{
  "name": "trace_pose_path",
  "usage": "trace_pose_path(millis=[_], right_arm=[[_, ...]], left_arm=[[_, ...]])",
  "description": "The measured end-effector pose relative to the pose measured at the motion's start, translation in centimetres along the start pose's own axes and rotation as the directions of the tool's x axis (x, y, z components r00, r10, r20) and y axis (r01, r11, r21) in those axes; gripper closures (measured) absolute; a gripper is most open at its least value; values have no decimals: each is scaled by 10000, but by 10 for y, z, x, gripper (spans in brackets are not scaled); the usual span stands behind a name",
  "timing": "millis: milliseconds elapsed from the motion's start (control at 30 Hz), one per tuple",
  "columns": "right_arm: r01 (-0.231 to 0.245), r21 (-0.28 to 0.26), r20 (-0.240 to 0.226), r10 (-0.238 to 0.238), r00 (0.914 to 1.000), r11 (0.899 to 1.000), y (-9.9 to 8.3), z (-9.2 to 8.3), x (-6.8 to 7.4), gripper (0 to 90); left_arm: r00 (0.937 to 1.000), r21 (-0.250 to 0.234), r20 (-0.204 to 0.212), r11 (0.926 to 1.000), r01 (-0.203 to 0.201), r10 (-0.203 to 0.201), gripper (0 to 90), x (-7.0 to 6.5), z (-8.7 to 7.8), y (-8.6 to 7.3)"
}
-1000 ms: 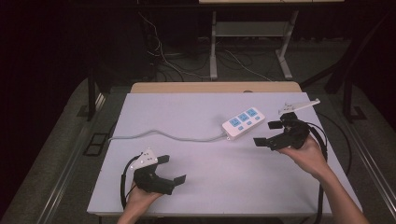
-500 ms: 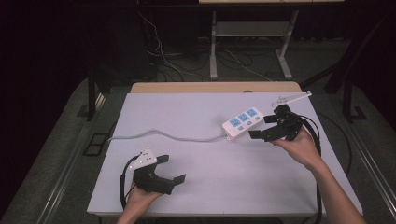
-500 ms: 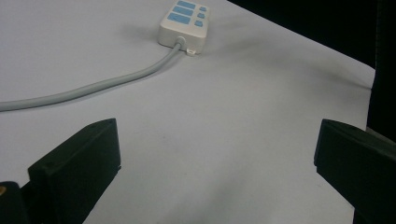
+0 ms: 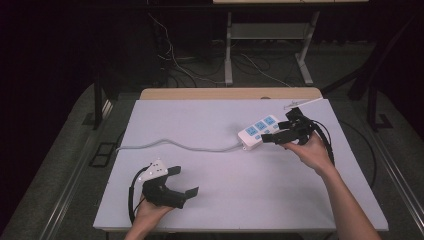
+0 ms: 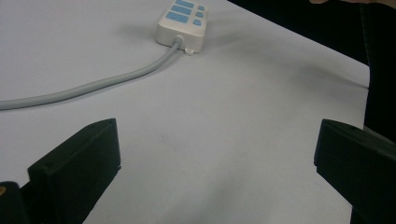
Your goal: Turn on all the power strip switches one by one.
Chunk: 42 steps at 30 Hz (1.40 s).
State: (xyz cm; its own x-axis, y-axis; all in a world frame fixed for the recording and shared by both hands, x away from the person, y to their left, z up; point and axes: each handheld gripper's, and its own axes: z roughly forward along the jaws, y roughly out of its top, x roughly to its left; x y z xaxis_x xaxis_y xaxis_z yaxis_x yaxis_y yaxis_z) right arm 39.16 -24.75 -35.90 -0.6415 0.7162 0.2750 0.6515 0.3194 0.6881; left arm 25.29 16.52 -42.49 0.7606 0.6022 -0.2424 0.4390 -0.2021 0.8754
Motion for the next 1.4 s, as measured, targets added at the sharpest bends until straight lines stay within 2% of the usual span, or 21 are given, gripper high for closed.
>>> trace_pose_path(millis=[67,133,200,267,400,467,500,533,567,900,1100,1400], right_arm=[[-15,-54,-135,14,9999,10000,0,3,-3,150],[-199,-139,-164,197,9997,9997,1,5,-6,161],[-353,-125,-234,350,9991,9993,1,8,-9,232],[-441,-80,-264,438,9987,9990,2,10,-11,254],[-521,14,-279,522,9983,9986,4,15,-14,362],[-456,-53,-157,456,9988,9989,4,17,-15,451],[-456,-53,-157,456,9988,9989,4,17,-15,451],[-545,-101,7,545,9985,9985,4,19,-16,514],[-572,-134,35,572,9984,9983,4,20,-16,540],[-633,40,57,633,9980,9980,7,30,-23,888],[-647,316,134,643,9978,9974,6,38,-27,900],[-733,410,139,728,9972,9965,4,48,-32,900]], left_arm=[[10000,-19,5,10000,23,-23,0,0,0,0],[10000,-23,26,10000,20,-20,0,0,0,0],[10000,-15,27,10000,7,-7,0,0,0,0],[10000,-3,25,10000,1,-1,0,0,0,0],[10000,-23,21,10000,20,-20,0,1,0,0],[10000,-29,24,10000,27,-27,0,1,0,0],[10000,-29,24,10000,27,-27,0,1,0,0],[10000,-47,16,10000,27,-27,0,1,-1,0],[10000,-45,16,10000,27,-27,0,1,-1,0],[10000,-57,33,10000,36,-35,0,1,0,0],[10000,-56,29,10000,40,-40,0,1,-1,0],[10000,-71,17,10000,46,-46,0,1,-2,0]])
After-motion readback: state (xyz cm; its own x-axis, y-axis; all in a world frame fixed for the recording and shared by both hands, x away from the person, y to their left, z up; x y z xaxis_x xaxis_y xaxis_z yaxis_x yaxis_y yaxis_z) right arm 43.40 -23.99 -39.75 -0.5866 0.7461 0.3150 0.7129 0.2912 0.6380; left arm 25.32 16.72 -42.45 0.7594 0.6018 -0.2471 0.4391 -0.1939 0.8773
